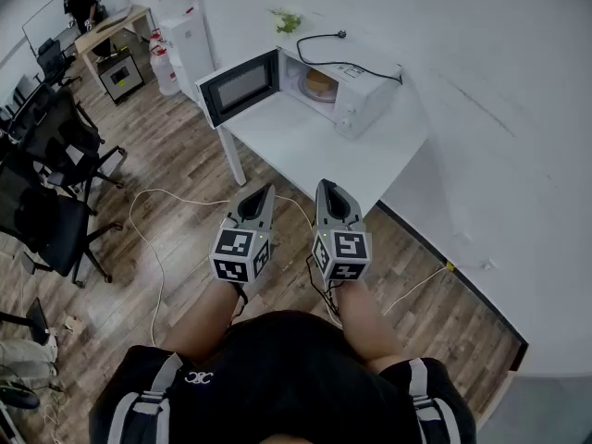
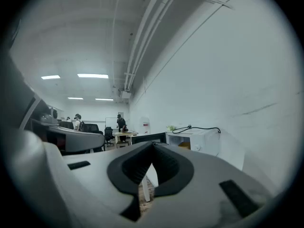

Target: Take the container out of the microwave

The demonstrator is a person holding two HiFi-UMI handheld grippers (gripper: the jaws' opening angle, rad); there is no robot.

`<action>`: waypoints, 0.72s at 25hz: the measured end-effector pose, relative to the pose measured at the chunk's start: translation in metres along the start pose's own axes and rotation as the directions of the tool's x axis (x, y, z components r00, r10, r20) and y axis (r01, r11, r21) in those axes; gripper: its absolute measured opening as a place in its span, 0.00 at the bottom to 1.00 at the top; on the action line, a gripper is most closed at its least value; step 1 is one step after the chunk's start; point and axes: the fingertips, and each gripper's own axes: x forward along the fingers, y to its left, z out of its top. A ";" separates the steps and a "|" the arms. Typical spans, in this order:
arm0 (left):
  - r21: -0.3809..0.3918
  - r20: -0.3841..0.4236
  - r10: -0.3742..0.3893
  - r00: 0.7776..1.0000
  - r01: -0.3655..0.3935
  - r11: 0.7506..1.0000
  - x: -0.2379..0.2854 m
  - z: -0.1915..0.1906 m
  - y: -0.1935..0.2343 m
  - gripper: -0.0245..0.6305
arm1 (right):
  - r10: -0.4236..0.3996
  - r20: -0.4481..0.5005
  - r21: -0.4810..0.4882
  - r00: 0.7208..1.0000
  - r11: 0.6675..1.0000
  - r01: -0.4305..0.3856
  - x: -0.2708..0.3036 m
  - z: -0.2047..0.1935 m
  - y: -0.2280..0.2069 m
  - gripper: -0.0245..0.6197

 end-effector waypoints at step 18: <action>-0.007 0.006 0.030 1.000 -0.030 1.000 -0.007 -0.011 -0.037 0.05 | 0.035 -0.005 0.026 0.999 0.999 -0.035 -0.030 -0.008 -0.018 0.04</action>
